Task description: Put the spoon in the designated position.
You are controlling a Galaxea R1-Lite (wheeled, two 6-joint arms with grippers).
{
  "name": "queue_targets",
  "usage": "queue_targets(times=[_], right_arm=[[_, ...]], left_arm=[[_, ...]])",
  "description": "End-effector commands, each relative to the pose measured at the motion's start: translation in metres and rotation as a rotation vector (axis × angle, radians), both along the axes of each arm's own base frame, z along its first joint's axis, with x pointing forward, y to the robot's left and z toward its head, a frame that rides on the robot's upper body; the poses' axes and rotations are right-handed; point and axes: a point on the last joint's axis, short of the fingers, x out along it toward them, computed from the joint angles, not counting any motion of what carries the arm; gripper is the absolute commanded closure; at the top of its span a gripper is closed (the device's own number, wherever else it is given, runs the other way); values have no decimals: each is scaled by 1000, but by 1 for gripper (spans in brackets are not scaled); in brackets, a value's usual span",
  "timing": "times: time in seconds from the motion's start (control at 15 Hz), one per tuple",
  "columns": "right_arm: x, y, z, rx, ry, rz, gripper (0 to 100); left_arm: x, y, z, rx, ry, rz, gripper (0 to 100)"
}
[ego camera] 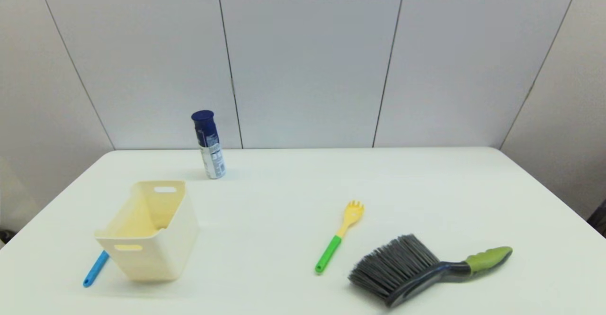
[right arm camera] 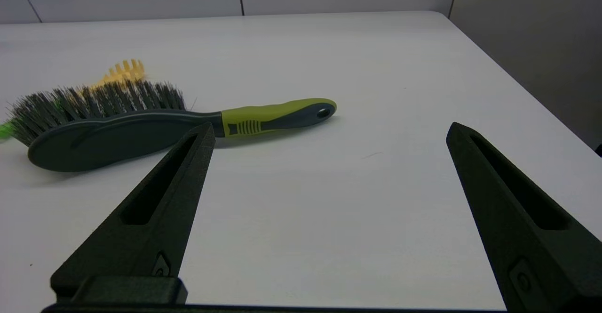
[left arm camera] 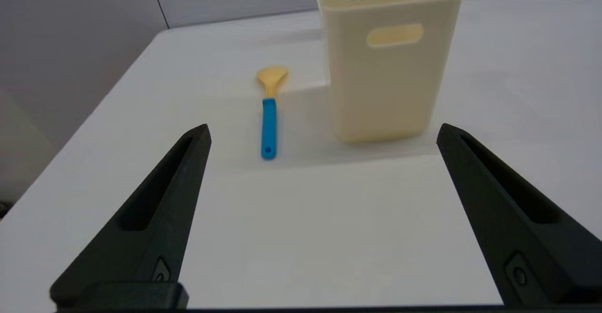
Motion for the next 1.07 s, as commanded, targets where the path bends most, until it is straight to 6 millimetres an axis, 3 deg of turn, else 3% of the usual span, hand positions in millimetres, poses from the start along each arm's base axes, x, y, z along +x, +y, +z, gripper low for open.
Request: queue_targets(times=[0.07,0.33,1.07], right_arm=[[0,0,0,2,1,1,0],[0,0,0,0,1,1,0],[0,0,0,0,0,1,0]], left_arm=[[1,0,-4,-23,9,2,0],[1,1,-3,-150,5,31,0],[1,1,-3,-152,3,31,0]])
